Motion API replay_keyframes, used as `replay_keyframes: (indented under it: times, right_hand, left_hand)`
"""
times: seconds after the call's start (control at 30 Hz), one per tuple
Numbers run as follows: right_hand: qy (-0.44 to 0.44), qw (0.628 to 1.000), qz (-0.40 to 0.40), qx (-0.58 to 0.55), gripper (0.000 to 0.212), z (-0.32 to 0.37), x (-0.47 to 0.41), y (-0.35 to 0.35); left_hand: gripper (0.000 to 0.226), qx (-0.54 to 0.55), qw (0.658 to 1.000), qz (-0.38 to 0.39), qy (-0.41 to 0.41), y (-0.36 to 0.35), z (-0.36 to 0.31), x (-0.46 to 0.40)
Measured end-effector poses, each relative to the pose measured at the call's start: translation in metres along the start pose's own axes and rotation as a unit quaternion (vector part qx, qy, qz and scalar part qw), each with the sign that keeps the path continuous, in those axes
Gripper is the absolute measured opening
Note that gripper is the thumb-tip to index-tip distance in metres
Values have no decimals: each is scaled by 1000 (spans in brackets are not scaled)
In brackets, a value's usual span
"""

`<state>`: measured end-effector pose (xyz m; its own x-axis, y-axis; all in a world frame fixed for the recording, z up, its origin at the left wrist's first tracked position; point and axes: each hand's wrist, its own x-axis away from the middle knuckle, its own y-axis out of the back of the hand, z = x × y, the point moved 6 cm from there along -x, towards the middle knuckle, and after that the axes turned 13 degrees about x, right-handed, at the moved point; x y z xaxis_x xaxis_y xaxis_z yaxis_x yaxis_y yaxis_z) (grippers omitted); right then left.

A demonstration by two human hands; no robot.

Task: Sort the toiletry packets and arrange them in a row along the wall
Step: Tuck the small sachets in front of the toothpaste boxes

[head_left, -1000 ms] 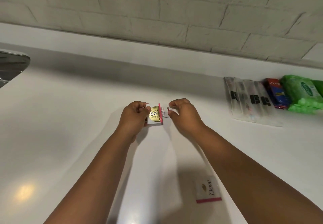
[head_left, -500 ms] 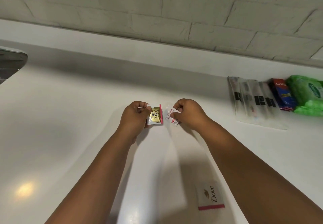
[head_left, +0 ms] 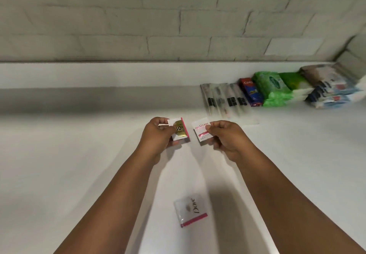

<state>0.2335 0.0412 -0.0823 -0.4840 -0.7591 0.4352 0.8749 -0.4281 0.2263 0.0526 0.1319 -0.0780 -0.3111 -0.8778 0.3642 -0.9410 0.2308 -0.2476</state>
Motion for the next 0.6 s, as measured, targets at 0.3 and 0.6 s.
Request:
replay_keyframes:
  times: [0.3, 0.6]
  right_hand:
    - [-36, 991, -49, -120, 6, -34, -6, 118]
    - [-16, 989, -129, -67, 6, -43, -56, 218]
  left_hand:
    - [23, -15, 997, 79, 16, -127, 33, 3]
    - [16, 6, 1000, 16, -9, -213, 64, -14]
